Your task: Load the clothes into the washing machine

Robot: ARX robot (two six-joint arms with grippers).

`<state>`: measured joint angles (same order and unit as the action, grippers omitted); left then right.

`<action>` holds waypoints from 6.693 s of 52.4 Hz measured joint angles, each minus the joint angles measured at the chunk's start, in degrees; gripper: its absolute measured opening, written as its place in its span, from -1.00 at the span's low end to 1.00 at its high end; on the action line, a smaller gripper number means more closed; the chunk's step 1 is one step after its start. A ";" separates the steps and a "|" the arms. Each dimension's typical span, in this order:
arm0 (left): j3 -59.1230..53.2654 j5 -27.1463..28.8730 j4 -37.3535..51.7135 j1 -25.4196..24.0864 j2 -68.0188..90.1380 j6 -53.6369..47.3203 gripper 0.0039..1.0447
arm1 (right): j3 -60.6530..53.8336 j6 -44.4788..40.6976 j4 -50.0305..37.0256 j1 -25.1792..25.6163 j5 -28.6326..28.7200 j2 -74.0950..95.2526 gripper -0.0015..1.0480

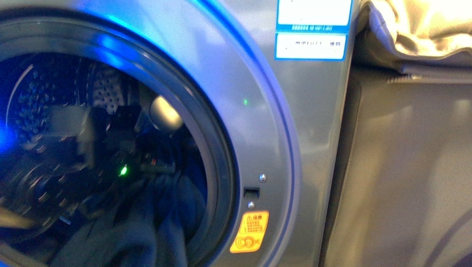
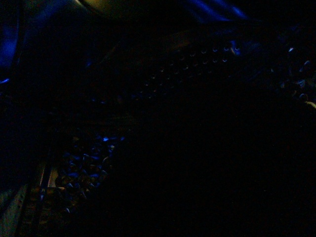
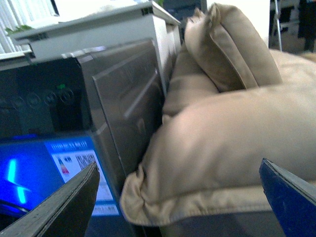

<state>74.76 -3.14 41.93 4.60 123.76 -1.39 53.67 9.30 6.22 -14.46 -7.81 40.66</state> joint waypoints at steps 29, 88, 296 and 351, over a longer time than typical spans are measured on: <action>13.55 2.82 -5.81 -0.07 7.23 0.57 -0.83 | -27.65 -8.87 -5.90 6.21 -0.09 -15.21 -0.52; 53.00 8.11 -21.22 0.17 33.16 2.69 -0.83 | -49.22 -9.22 -5.51 14.34 7.76 -36.72 -0.95; -48.37 -15.15 -13.38 -3.50 -82.49 7.32 0.88 | -53.33 -9.27 -6.01 14.34 7.76 -40.41 0.89; -39.32 2.99 -53.13 -2.12 -101.74 3.06 0.26 | -53.33 -9.29 -6.01 14.34 7.69 -40.41 0.85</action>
<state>35.44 -0.14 -11.20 2.48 22.02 1.67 0.34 0.01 0.21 -0.12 -0.12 0.25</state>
